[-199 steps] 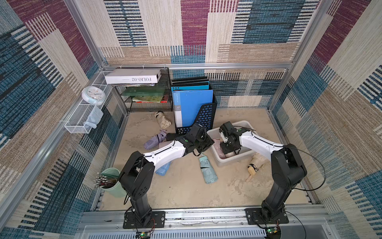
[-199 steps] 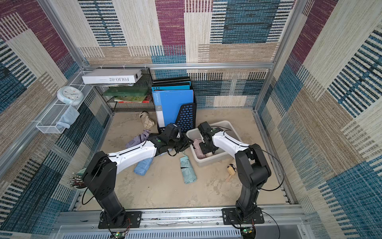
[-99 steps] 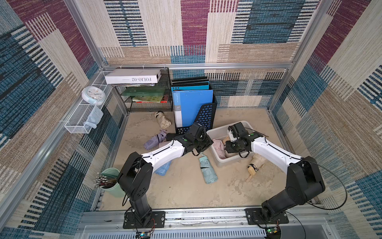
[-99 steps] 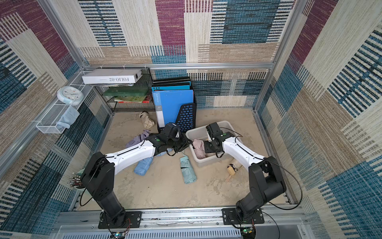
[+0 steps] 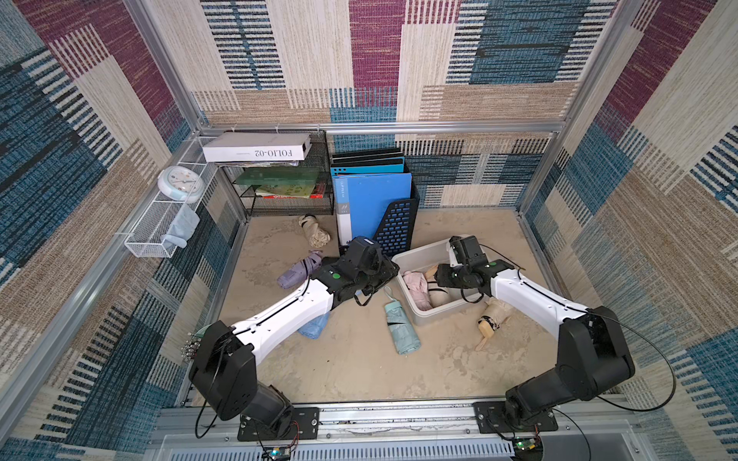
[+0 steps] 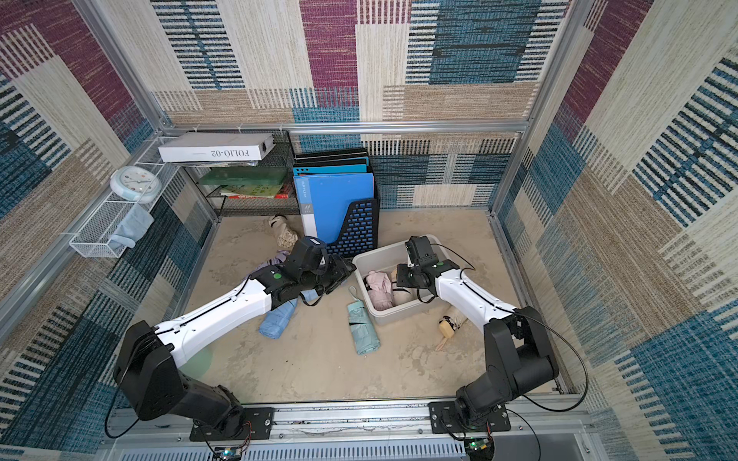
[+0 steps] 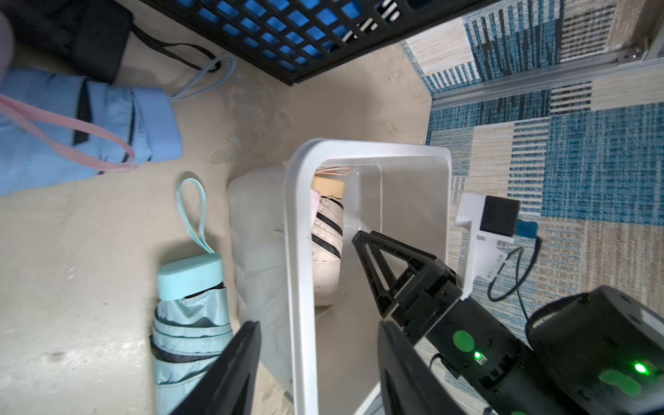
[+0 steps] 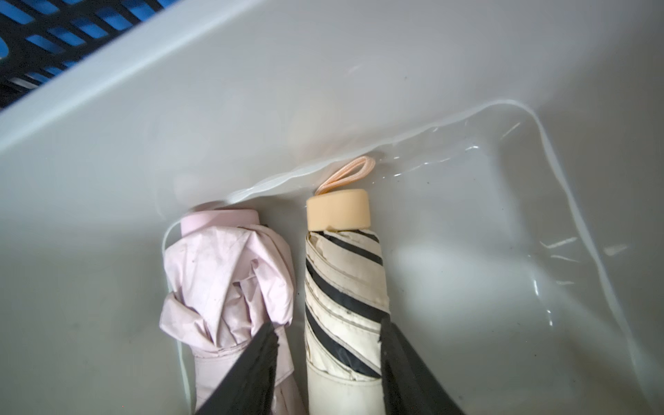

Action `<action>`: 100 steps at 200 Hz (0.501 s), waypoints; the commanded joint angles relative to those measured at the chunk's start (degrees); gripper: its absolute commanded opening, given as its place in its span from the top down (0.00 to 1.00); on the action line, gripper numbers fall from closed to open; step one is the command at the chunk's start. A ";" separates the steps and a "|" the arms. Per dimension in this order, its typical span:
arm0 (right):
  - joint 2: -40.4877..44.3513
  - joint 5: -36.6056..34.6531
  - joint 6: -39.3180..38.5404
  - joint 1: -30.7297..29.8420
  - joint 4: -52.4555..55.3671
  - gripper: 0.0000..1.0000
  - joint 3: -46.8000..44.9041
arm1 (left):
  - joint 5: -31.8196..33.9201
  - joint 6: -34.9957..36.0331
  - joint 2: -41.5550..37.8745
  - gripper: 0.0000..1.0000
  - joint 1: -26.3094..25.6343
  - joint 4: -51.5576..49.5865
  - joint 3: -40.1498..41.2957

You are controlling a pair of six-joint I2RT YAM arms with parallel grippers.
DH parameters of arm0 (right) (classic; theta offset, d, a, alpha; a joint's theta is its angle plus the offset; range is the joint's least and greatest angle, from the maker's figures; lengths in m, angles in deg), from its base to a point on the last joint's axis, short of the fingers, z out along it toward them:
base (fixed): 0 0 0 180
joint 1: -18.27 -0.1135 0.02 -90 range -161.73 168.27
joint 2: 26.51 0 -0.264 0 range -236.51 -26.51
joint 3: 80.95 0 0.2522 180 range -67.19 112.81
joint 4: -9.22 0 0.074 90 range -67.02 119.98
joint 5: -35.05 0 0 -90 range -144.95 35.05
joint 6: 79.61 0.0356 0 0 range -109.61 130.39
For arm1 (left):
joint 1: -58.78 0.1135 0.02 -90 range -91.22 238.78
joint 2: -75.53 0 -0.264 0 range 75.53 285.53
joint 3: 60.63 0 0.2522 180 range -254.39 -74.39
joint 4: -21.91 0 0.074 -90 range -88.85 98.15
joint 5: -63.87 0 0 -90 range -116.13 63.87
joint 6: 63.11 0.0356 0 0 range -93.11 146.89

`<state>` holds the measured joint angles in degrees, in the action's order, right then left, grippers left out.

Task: Put the umbrella into the storage box
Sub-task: Place the umbrella in the storage box.

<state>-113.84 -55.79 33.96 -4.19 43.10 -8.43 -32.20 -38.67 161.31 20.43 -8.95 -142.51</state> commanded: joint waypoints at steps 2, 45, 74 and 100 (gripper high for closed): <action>-0.46 -1.60 1.65 0.45 -5.11 0.44 -1.20 | 3.12 0.71 -2.10 0.43 0.37 -3.46 1.26; -5.53 3.67 2.79 0.84 -10.88 0.45 -3.27 | 5.00 0.10 -7.72 0.42 1.17 -6.07 5.63; -6.74 7.90 2.76 0.85 -13.33 0.52 -3.74 | 3.40 -0.15 -8.96 0.42 1.35 -4.25 8.09; -5.52 14.63 2.05 0.84 -16.34 0.56 -5.04 | 2.59 -0.16 -9.20 0.43 1.35 -3.23 9.05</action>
<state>-120.29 -48.73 36.22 -3.23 31.27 -12.54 -28.96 -38.95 152.48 21.68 -13.26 -133.83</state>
